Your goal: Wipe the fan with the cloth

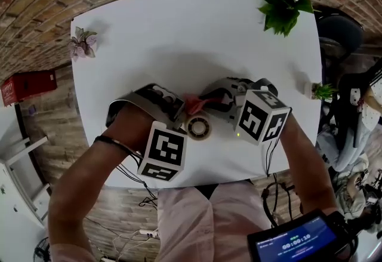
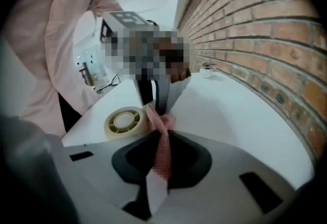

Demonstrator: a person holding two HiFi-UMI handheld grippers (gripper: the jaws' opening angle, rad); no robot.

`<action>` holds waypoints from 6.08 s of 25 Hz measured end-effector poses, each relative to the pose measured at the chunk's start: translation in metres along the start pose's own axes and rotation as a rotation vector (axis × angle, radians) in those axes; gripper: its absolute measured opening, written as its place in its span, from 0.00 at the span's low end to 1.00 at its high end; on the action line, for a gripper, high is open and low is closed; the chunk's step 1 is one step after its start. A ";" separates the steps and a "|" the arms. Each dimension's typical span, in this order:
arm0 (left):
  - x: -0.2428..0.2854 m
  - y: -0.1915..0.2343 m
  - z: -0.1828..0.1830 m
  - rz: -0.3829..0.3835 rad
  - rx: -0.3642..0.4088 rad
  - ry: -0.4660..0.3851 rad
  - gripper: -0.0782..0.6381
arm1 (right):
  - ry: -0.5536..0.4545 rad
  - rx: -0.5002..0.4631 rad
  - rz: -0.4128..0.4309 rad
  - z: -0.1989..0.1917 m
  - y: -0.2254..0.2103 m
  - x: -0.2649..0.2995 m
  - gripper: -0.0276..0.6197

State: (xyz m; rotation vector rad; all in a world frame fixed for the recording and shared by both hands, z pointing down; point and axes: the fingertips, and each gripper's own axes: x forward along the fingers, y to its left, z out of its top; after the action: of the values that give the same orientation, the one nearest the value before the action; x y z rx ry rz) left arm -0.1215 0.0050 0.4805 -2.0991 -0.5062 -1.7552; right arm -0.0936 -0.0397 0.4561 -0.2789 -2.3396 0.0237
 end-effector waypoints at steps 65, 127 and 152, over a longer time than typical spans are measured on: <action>0.008 0.036 0.155 0.043 -1.005 -0.405 0.54 | -0.166 0.251 -0.244 -0.097 0.180 -0.155 0.10; 0.009 0.037 0.040 0.086 -0.579 -0.116 0.63 | -0.386 1.427 -0.485 -0.088 0.068 -0.053 0.10; 0.014 0.038 0.055 -0.043 -0.066 0.013 0.63 | -0.278 1.039 -0.546 -0.102 0.022 -0.103 0.10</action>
State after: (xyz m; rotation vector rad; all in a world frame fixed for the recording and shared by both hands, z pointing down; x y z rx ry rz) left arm -0.0530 -0.0006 0.4835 -2.1350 -0.4999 -1.8317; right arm 0.0531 -0.0466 0.4538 0.9084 -2.2563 1.0125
